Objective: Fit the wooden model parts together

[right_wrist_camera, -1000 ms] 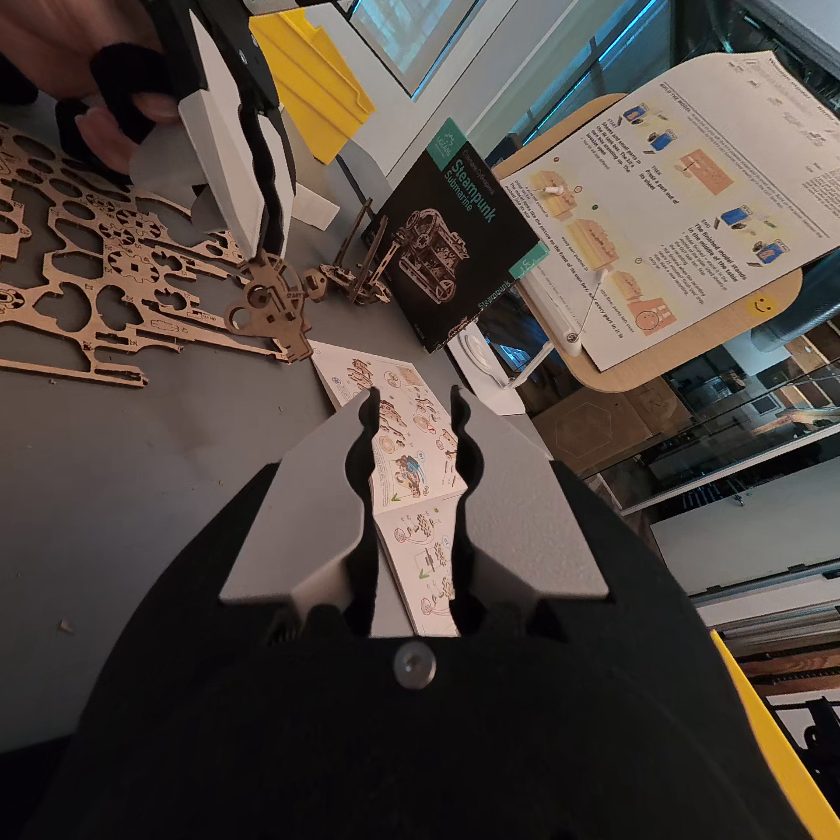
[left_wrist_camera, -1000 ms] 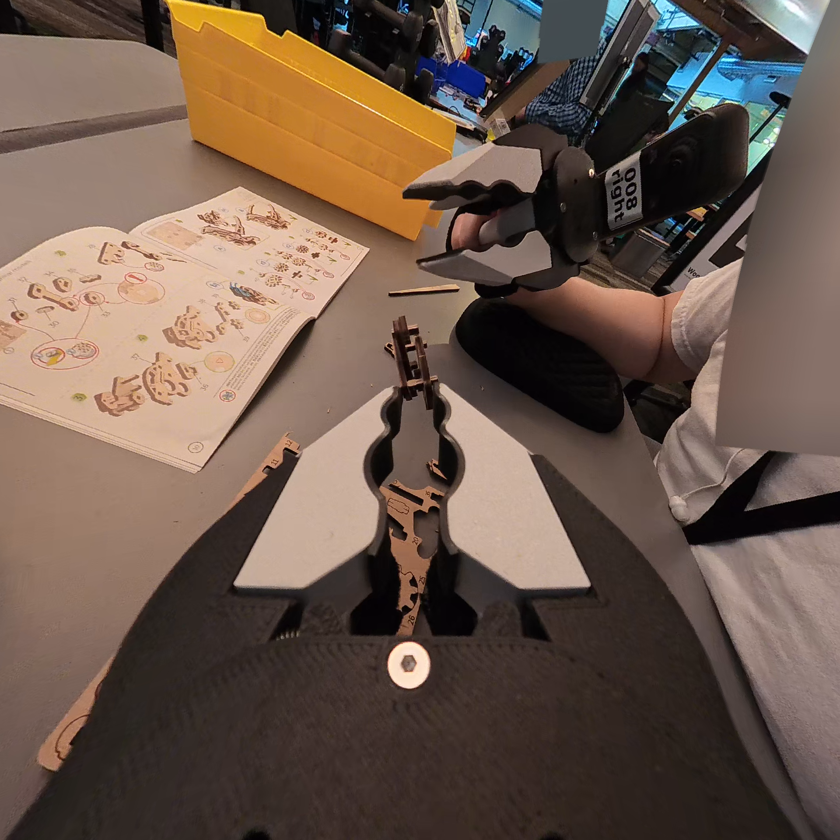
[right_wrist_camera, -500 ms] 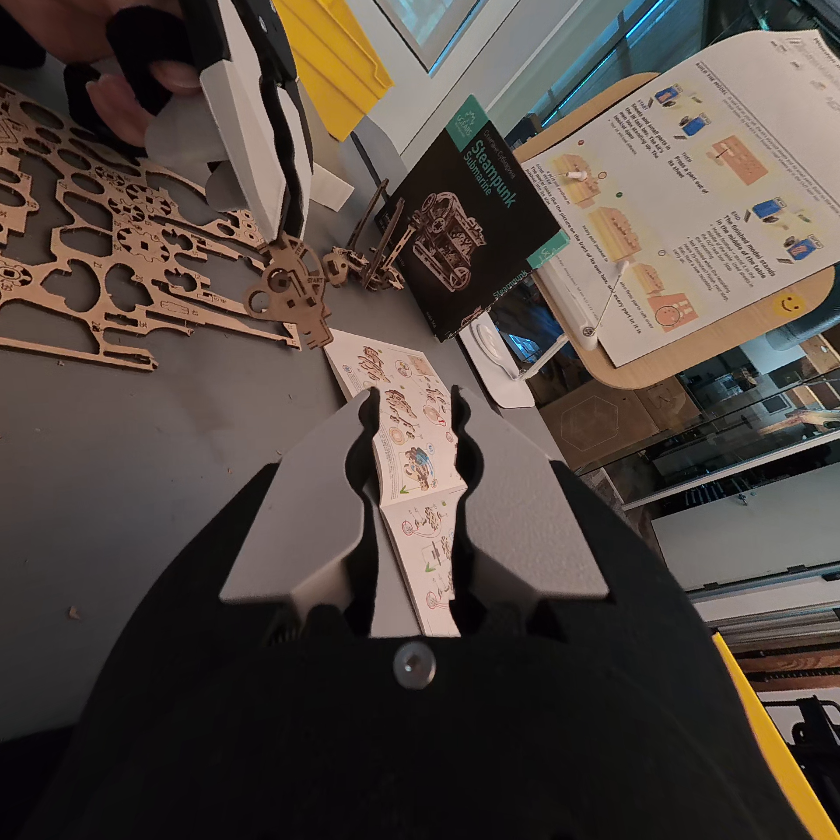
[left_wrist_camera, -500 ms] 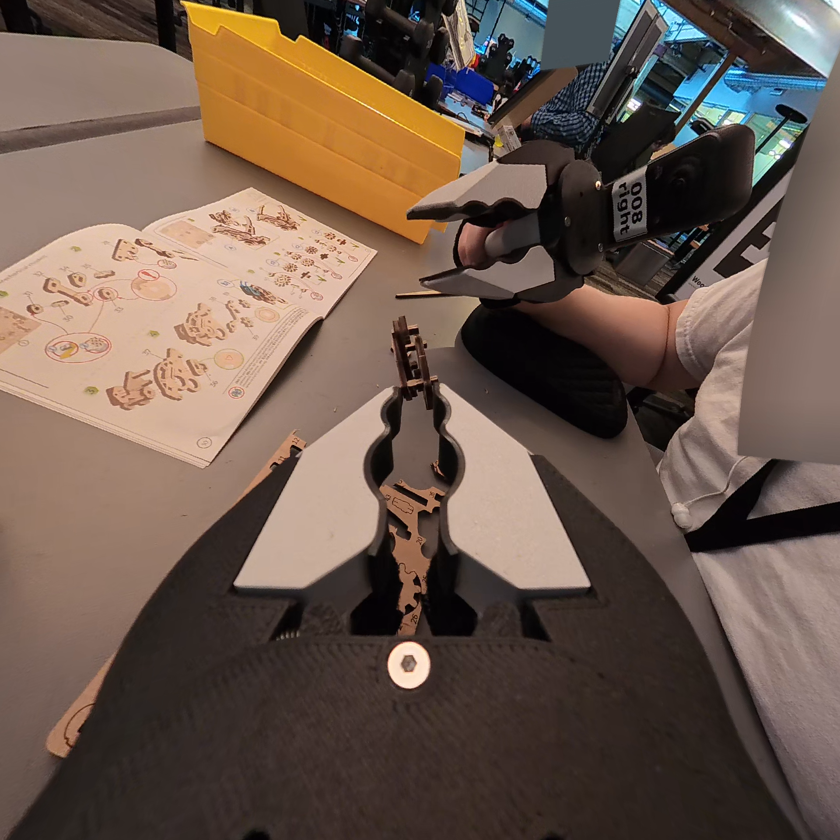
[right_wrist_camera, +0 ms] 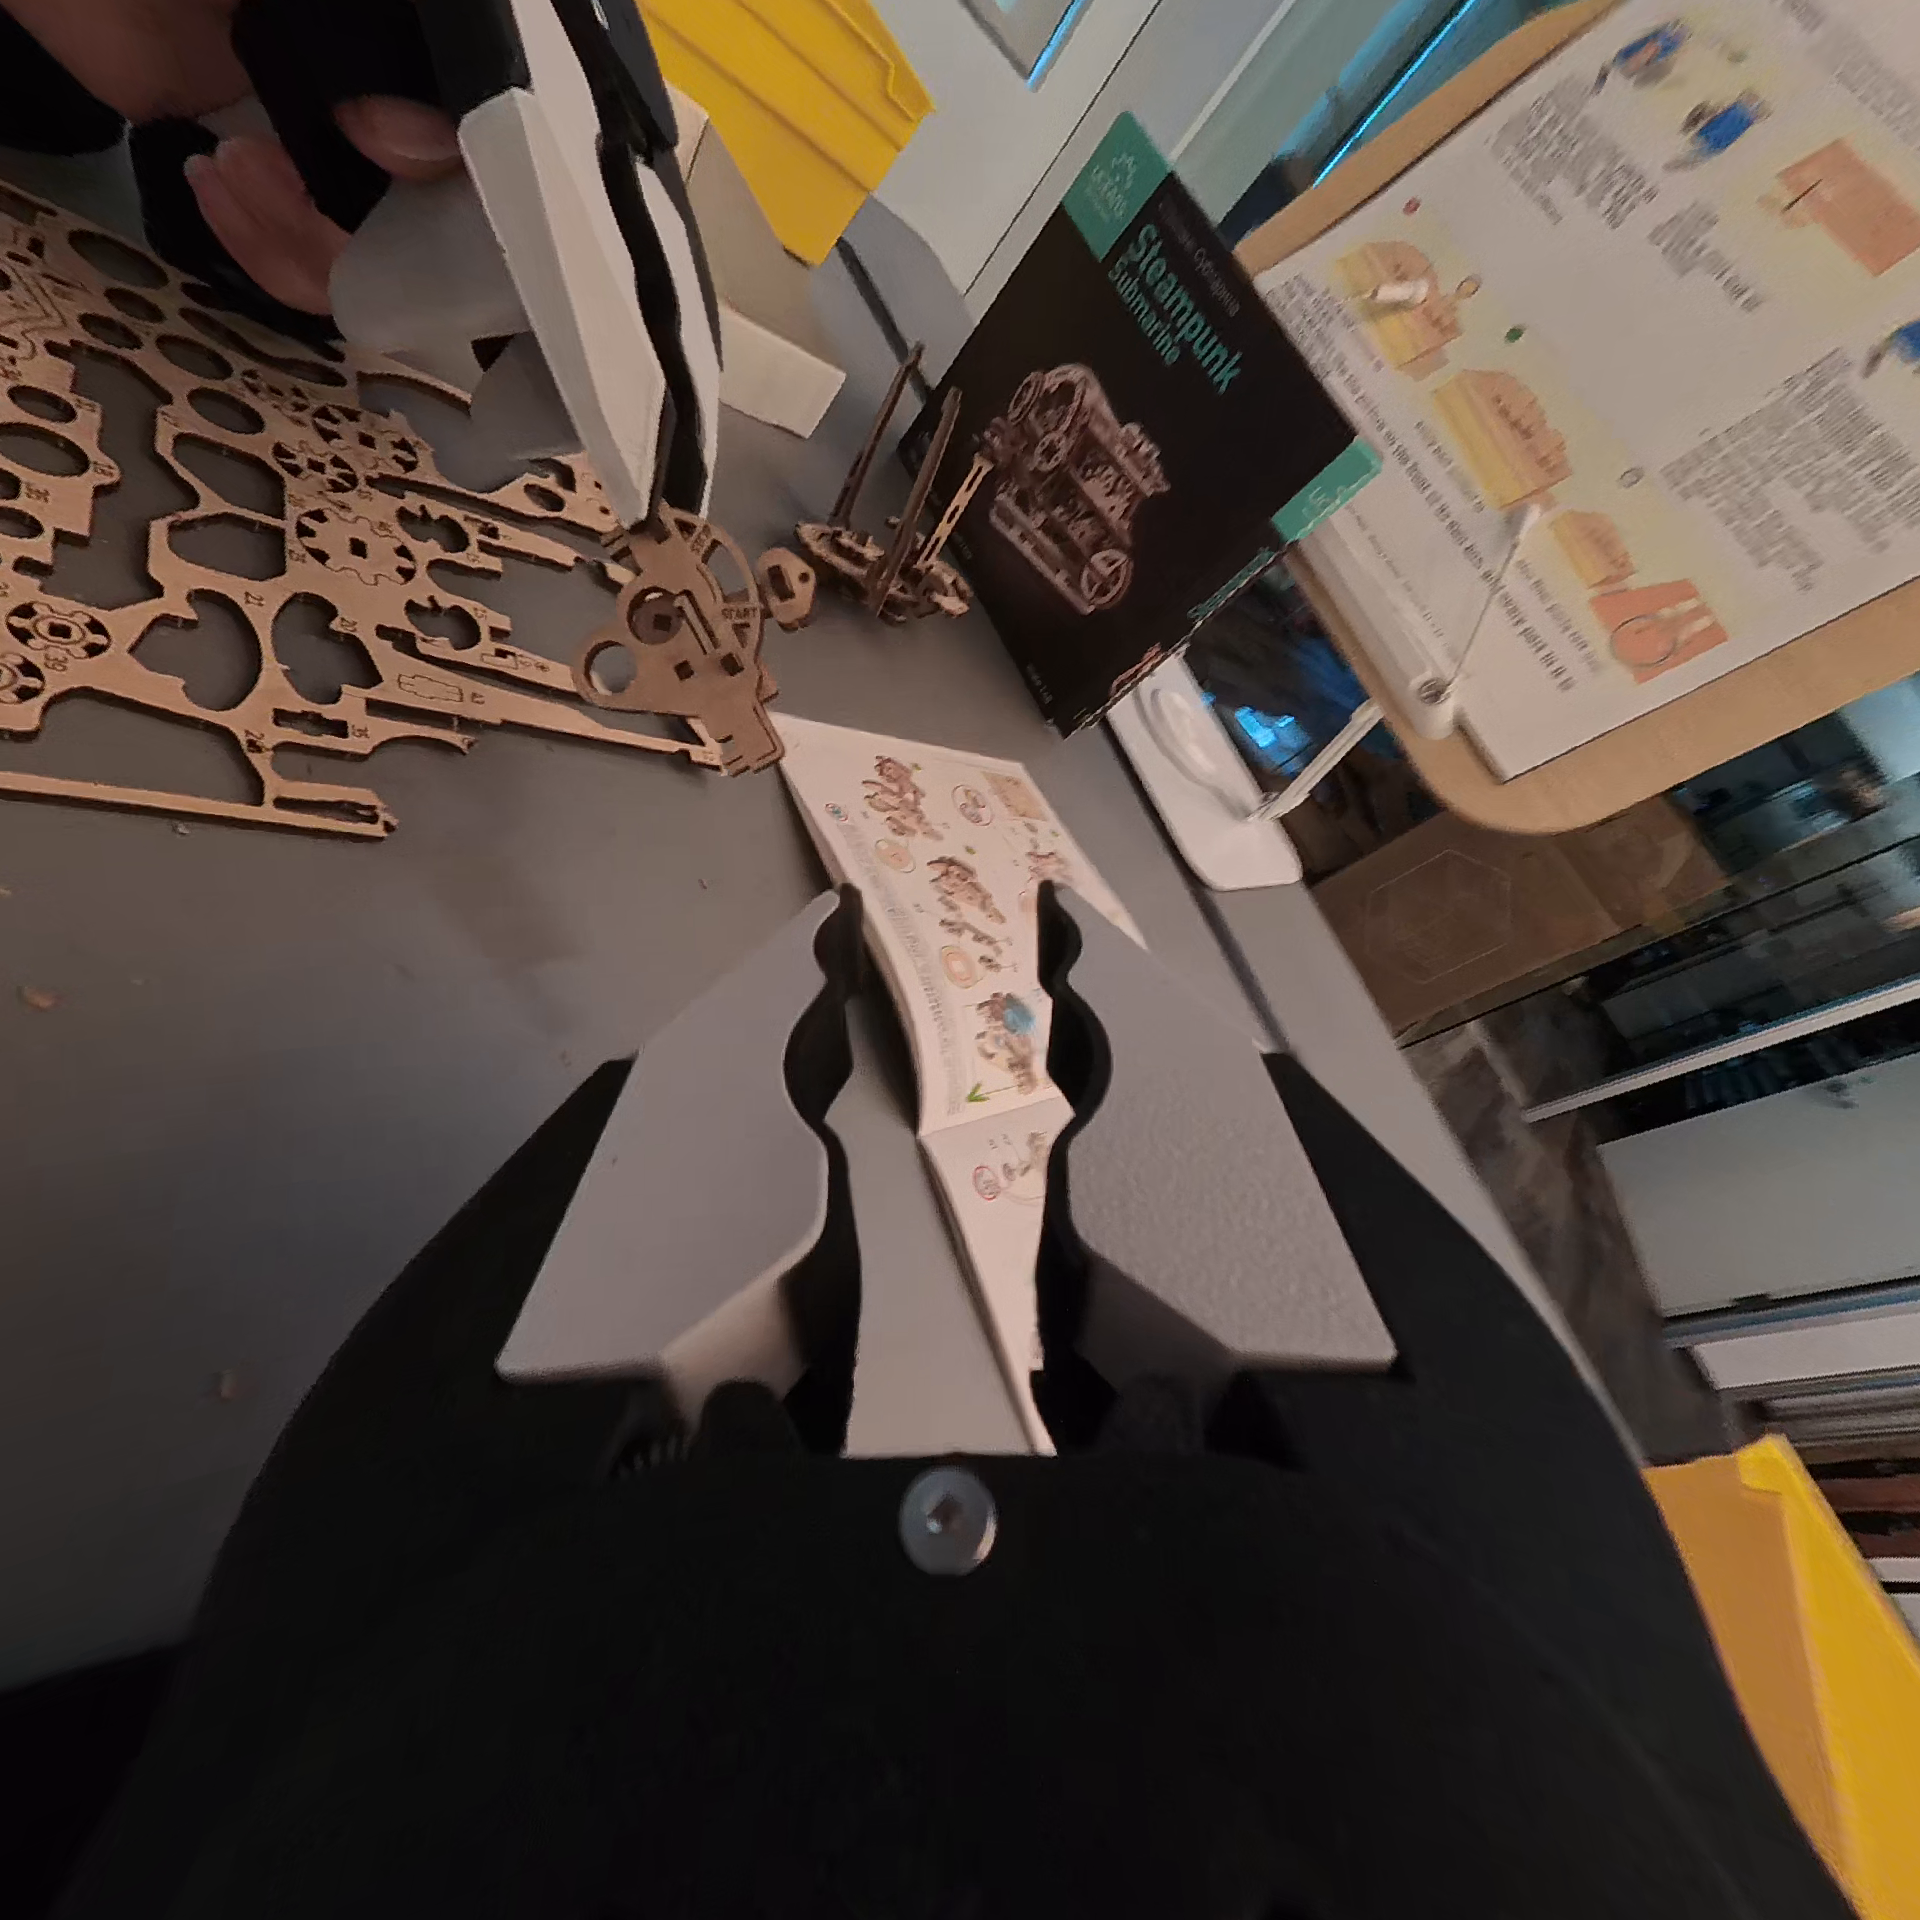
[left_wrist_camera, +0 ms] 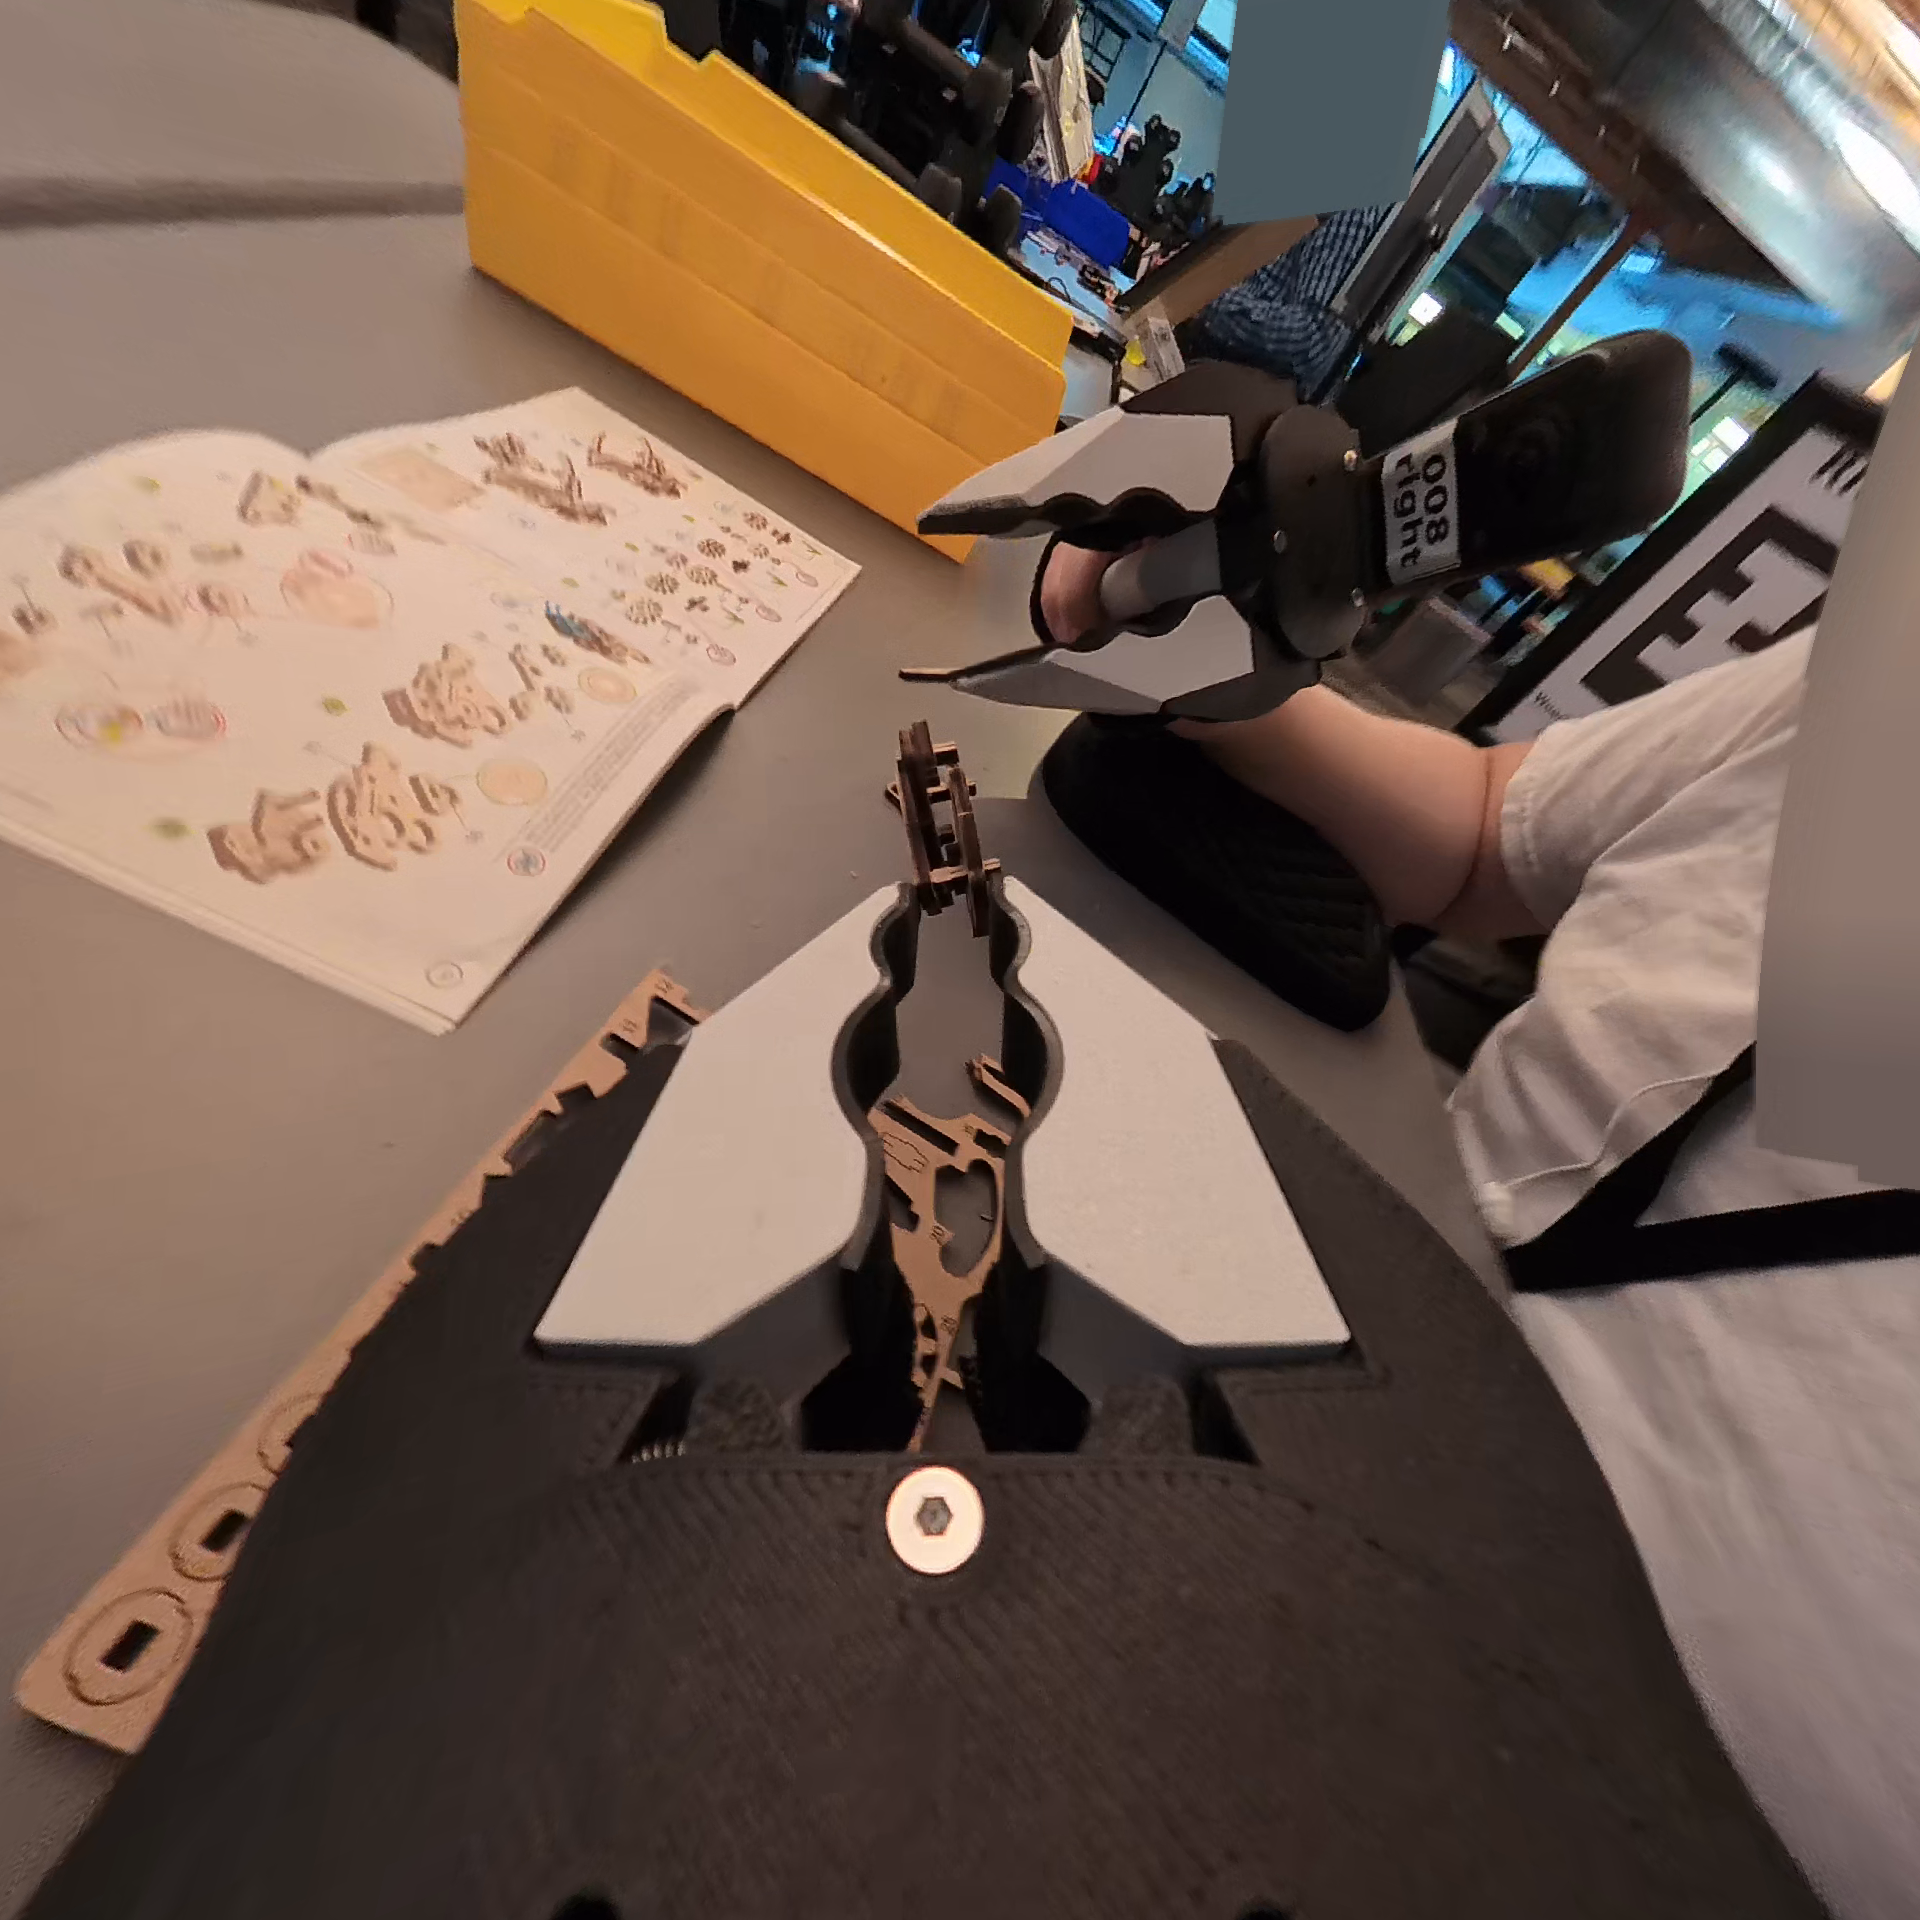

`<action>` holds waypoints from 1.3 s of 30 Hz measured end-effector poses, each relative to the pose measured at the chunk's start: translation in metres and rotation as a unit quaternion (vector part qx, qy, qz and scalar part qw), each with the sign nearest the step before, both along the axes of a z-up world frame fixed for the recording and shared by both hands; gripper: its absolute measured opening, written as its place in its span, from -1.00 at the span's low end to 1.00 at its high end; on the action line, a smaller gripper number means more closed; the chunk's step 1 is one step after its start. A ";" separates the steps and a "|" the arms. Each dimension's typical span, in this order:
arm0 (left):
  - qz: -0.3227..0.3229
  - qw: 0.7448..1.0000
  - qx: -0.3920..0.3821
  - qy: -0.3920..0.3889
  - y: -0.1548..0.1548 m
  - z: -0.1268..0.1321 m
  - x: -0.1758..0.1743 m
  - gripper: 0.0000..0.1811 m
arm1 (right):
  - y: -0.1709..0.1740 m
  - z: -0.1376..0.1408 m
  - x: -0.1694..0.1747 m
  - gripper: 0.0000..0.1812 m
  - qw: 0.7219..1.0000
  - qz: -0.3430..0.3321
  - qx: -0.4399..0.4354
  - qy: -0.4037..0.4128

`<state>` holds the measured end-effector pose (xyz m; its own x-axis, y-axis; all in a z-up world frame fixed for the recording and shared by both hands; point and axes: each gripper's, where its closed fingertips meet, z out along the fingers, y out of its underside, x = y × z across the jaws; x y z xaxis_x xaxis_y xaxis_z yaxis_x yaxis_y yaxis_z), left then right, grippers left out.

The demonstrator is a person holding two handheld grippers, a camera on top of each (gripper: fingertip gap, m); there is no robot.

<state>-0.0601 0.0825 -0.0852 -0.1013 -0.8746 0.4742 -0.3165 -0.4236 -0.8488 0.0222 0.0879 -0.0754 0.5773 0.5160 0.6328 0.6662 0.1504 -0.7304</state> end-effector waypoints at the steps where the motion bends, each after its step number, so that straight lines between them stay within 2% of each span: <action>1: 0.001 1.000 -0.015 0.004 0.001 -0.001 0.000 -0.87 | 0.000 -0.002 0.000 -0.65 1.000 0.000 -0.014 0.007; 5: -0.002 0.995 -0.093 -0.023 0.002 0.008 -0.002 -0.87 | -0.002 -0.009 -0.006 -0.63 0.995 0.012 -0.083 0.062; 8: -0.007 0.991 -0.125 -0.051 0.001 0.019 -0.003 -0.87 | -0.010 -0.001 -0.017 -0.59 0.980 0.048 -0.135 0.137; 12: -0.025 0.982 -0.171 -0.077 -0.007 0.030 -0.001 -0.88 | -0.025 0.012 -0.039 -0.46 0.920 0.103 -0.253 0.280; 17: -0.047 0.979 -0.176 -0.094 -0.022 0.040 0.004 -0.88 | -0.036 0.032 -0.054 -0.49 0.822 0.156 -0.341 0.429; 20: -0.049 0.983 -0.150 -0.095 -0.029 0.043 0.006 -0.88 | -0.039 0.036 -0.055 -0.65 0.784 0.175 -0.373 0.465; 23: -0.060 0.985 -0.126 -0.102 -0.036 0.049 0.006 -0.88 | -0.044 0.037 -0.056 -0.86 0.767 0.200 -0.387 0.472; 28: -0.071 0.988 -0.084 -0.112 -0.043 0.053 0.006 -0.85 | -0.048 0.040 -0.056 -0.89 0.718 0.222 -0.424 0.506; 30: -0.066 0.989 -0.069 -0.110 -0.043 0.055 0.007 -0.57 | -0.048 0.033 -0.057 -0.88 0.720 0.212 -0.436 0.496; 32: -0.064 0.993 -0.050 -0.088 -0.045 0.049 0.009 -0.52 | -0.051 0.031 -0.062 -0.89 0.733 0.216 -0.435 0.477; 34: -0.069 0.995 -0.041 -0.062 -0.048 0.039 0.012 -0.59 | -0.052 0.027 -0.066 -0.89 0.748 0.213 -0.430 0.458; 36: -0.080 0.994 -0.048 -0.053 -0.052 0.034 0.013 -0.82 | -0.053 0.022 -0.068 -0.89 0.762 0.208 -0.428 0.439; 39: -0.077 0.993 -0.075 -0.043 -0.050 0.030 0.013 -0.87 | -0.052 0.021 -0.067 -0.89 0.755 0.205 -0.434 0.446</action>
